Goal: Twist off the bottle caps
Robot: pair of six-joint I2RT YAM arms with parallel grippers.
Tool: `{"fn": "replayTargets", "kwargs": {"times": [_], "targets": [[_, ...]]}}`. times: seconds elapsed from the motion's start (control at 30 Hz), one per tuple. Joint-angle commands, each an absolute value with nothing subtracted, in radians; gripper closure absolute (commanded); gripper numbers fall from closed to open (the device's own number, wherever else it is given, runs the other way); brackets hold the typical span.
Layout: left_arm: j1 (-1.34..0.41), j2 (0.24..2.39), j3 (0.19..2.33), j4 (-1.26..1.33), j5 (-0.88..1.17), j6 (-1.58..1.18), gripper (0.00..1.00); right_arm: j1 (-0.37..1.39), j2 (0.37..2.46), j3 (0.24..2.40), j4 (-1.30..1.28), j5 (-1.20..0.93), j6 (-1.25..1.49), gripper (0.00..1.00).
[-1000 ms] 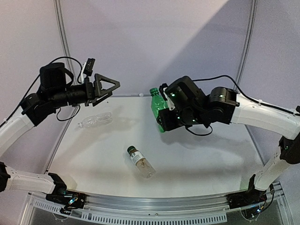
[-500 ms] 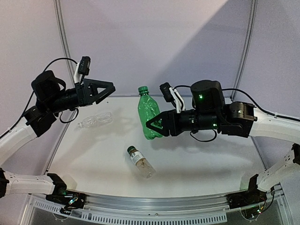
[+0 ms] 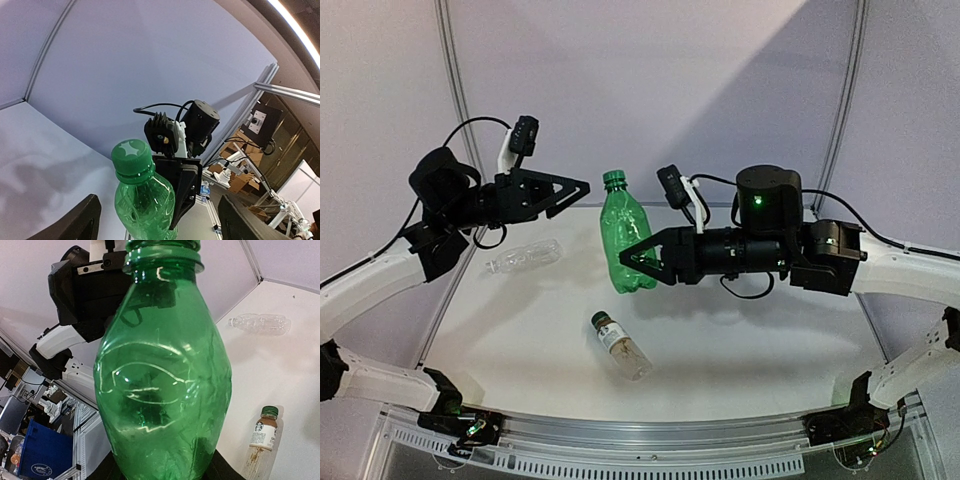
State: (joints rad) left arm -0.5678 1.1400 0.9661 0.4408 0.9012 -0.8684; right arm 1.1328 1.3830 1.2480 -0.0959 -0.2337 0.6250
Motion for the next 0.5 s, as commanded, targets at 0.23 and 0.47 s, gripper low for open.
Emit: {"fn": "replayTargets", "kwargs": {"times": [0.23, 0.47], "targets": [[-0.564, 1.274, 1.022, 0.638, 0.966, -0.941, 0.26, 1.130, 1.428, 1.307, -0.096, -0.312, 0.610, 1.00], [-0.574, 1.324, 1.061, 0.664, 0.989, -0.948, 0.47, 1.129, 1.446, 1.330, -0.119, -0.327, 0.596, 1.00]]}}
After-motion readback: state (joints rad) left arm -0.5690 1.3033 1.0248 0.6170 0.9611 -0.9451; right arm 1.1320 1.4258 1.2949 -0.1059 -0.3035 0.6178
